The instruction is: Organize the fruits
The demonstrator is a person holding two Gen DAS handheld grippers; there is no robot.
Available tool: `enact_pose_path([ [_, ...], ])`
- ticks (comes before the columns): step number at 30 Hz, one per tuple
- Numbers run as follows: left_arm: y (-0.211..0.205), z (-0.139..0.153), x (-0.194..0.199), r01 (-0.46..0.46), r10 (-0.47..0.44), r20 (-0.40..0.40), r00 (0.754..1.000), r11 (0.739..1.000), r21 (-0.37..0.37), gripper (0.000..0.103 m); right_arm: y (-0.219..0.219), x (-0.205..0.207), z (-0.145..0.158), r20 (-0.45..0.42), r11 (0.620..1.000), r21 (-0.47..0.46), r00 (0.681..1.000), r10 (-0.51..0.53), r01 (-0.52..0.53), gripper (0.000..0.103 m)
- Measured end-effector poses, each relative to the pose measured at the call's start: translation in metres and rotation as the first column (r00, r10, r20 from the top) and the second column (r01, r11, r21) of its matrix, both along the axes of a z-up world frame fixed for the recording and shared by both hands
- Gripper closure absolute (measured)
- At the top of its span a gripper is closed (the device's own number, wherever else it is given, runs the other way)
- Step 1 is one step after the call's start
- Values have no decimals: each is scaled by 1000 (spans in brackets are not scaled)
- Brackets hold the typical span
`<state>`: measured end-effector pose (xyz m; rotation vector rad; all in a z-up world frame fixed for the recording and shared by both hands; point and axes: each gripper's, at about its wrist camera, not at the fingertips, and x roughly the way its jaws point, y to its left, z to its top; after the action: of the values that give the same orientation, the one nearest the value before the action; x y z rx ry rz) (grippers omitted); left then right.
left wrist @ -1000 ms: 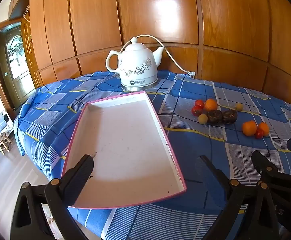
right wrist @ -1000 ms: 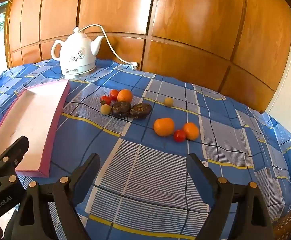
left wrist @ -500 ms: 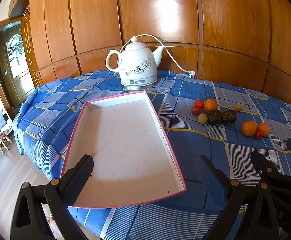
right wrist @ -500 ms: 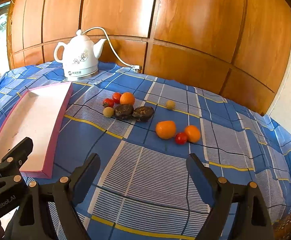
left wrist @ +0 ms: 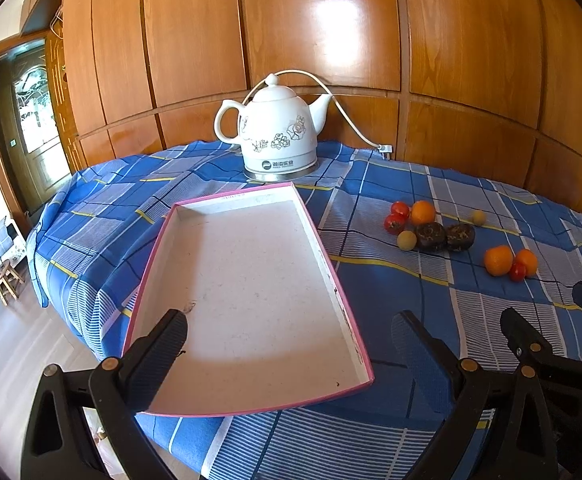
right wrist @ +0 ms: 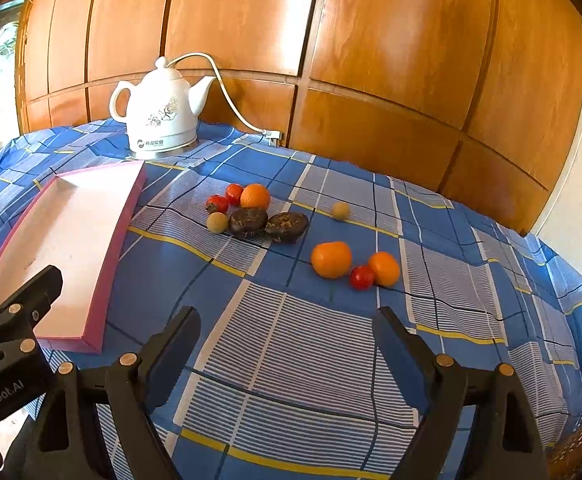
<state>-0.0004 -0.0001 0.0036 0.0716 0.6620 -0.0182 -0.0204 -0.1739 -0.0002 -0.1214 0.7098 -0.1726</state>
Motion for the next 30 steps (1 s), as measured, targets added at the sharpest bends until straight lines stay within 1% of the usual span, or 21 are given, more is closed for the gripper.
enact_pose_path([
  [22, 2, 0, 2, 2, -3, -11, 1000, 1000, -31, 0, 4, 2, 2, 13, 999, -30, 1000, 21, -21, 14],
  [30, -1, -3, 4, 15, -16, -23, 1000, 999, -31, 0, 0, 4, 1, 10, 1000, -18, 1000, 23, -23, 14],
])
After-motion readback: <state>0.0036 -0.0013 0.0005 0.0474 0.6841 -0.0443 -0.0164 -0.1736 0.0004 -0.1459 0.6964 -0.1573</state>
